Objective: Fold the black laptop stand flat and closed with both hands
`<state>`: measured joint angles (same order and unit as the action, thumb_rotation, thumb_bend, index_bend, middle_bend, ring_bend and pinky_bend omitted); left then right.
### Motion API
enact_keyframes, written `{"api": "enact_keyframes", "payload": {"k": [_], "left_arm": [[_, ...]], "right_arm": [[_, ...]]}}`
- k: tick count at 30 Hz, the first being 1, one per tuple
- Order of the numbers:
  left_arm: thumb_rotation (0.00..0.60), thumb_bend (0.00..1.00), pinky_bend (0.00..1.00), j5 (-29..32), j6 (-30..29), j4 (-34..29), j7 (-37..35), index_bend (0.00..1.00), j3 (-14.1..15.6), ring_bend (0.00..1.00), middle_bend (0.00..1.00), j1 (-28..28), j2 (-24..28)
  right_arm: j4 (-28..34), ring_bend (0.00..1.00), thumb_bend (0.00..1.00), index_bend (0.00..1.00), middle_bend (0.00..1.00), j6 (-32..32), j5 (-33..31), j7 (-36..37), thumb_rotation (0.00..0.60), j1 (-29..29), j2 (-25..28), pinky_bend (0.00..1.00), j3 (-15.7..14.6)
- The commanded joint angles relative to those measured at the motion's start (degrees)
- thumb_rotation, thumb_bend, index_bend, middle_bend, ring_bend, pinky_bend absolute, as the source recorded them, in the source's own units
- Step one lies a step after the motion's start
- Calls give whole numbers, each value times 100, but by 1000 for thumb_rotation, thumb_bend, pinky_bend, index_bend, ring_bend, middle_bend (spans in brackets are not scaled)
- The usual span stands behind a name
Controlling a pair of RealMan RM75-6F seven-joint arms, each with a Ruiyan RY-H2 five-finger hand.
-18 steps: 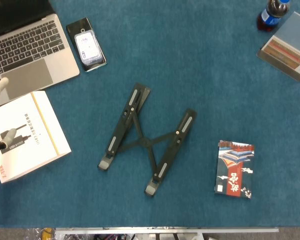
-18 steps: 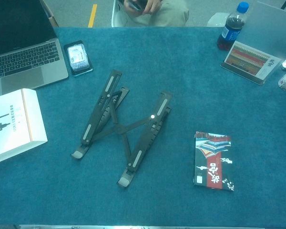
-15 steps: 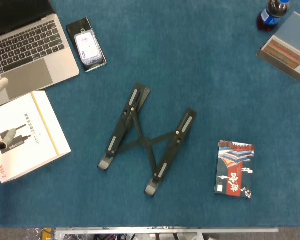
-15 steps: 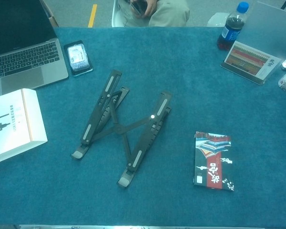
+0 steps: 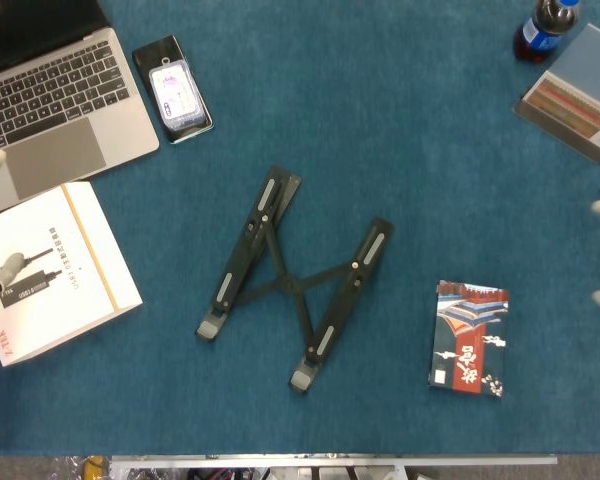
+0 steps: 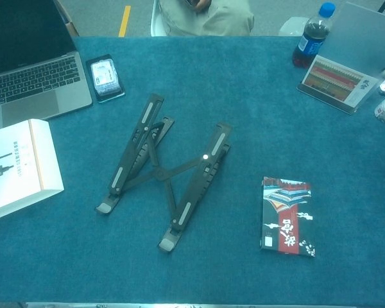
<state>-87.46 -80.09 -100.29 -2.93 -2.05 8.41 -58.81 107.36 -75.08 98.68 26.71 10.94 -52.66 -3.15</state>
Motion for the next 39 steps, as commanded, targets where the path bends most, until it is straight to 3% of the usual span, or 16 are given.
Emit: {"api": "enact_keyframes", "payload": {"k": [1,9,18,39], "left_arm": [[600,246,138,65,81,16,-115,61,5,57,97,29,65],[600,246,138,164,169,115,-341,62,7,57,97,54,145],[600,246,138,178,211,200,-468,62,34,57,96,67,190],[600,246,138,183,334,378,-800,61,58,59,99,141,205]], "right_arm": [[91,67,131,234,168,576,122,1060,600,498,-120,234,-58],[-112,0,116,160,103,1216,53,3530,600,1187,-470,148,-76],[-674,0,44,135,82,1785,-58,4695,600,1767,-1233,80,-89],[-1592,0,46,135,82,2288,-704,4865,600,2438,-2775,48,286]]}}
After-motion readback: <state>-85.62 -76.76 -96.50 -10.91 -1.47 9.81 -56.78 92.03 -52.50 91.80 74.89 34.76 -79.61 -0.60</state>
